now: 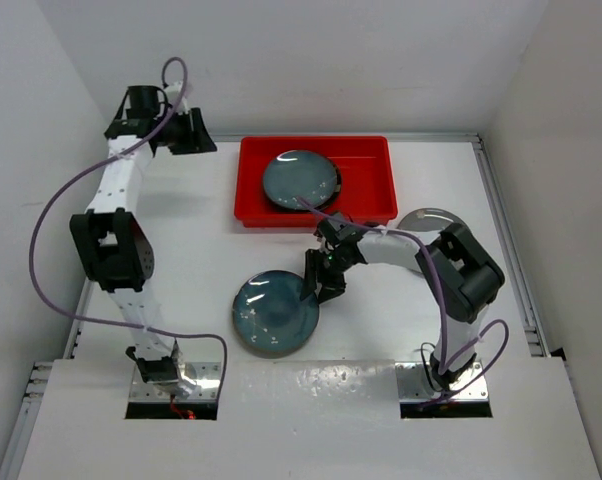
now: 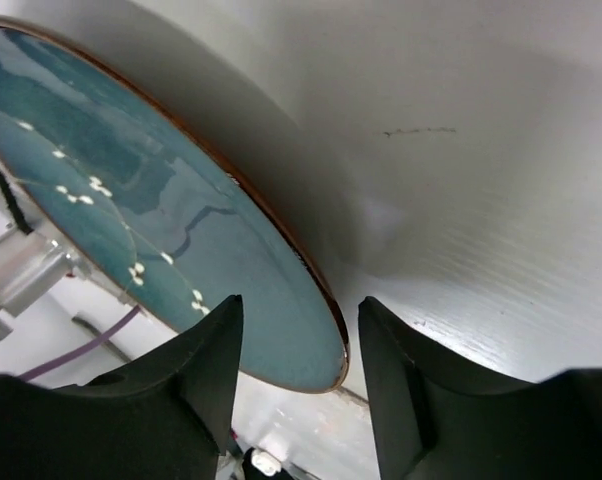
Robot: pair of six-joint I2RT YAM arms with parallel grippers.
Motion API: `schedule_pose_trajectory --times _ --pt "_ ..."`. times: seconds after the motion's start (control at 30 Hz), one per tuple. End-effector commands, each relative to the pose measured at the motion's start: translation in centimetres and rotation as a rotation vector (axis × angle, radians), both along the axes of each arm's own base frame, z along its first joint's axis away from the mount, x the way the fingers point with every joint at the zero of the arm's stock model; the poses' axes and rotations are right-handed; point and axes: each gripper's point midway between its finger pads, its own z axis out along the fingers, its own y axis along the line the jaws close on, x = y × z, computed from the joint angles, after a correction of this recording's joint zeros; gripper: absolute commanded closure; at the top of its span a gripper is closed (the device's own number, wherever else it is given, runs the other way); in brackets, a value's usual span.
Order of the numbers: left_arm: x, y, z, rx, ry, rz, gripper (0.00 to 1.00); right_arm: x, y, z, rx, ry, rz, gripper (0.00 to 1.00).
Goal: Place the plates into the plastic bin on the countertop
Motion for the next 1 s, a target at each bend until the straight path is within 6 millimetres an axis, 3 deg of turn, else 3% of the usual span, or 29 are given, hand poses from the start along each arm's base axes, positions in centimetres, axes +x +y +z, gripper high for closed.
schedule_pose_trajectory --times 0.0,0.03,0.23,0.33,0.37,0.5,0.63,0.7,0.73,0.77,0.83,0.97 --pt "-1.6 1.6 2.4 -0.014 -0.041 -0.004 0.46 0.9 0.3 0.3 -0.032 -0.033 -0.053 0.51" --pt "-2.0 1.9 3.6 -0.019 -0.065 -0.002 0.46 0.8 0.2 0.3 -0.046 -0.030 -0.057 0.54" --pt "-4.1 3.9 5.6 -0.033 -0.099 0.031 0.44 -1.3 0.1 -0.6 -0.092 -0.078 -0.081 0.68" --pt "-5.0 5.1 6.3 -0.029 -0.113 0.059 0.44 -1.4 0.5 -0.3 -0.099 -0.102 -0.087 0.85" --pt "-5.0 5.8 6.3 -0.028 -0.113 0.073 0.44 -1.3 0.6 -0.2 -0.105 -0.106 -0.088 0.98" --pt "-5.4 6.8 7.3 -0.028 -0.135 0.091 0.43 -1.2 1.3 0.7 -0.052 -0.150 -0.018 1.00" --pt "-5.8 8.2 7.8 -0.034 -0.147 0.115 0.42 -0.6 4.0 4.6 0.148 -0.265 0.085 1.00" --pt "-6.0 9.1 7.4 -0.040 -0.138 0.132 0.42 0.0 5.3 7.1 0.237 -0.320 0.126 1.00" --pt "-6.1 9.7 7.5 -0.046 -0.140 0.139 0.42 -0.8 6.0 8.4 0.295 -0.309 0.173 1.00" --pt "-5.9 9.7 7.1 -0.048 -0.131 0.139 0.42 0.0 7.1 10.7 0.354 -0.362 0.201 1.00" --pt "-6.2 10.5 6.9 -0.062 -0.126 0.147 0.42 -0.3 8.5 13.9 0.461 -0.366 0.258 1.00" --pt "-6.4 10.7 6.8 -0.071 -0.119 0.149 0.42 0.0 10.0 17.8 0.558 -0.406 0.294 1.00"
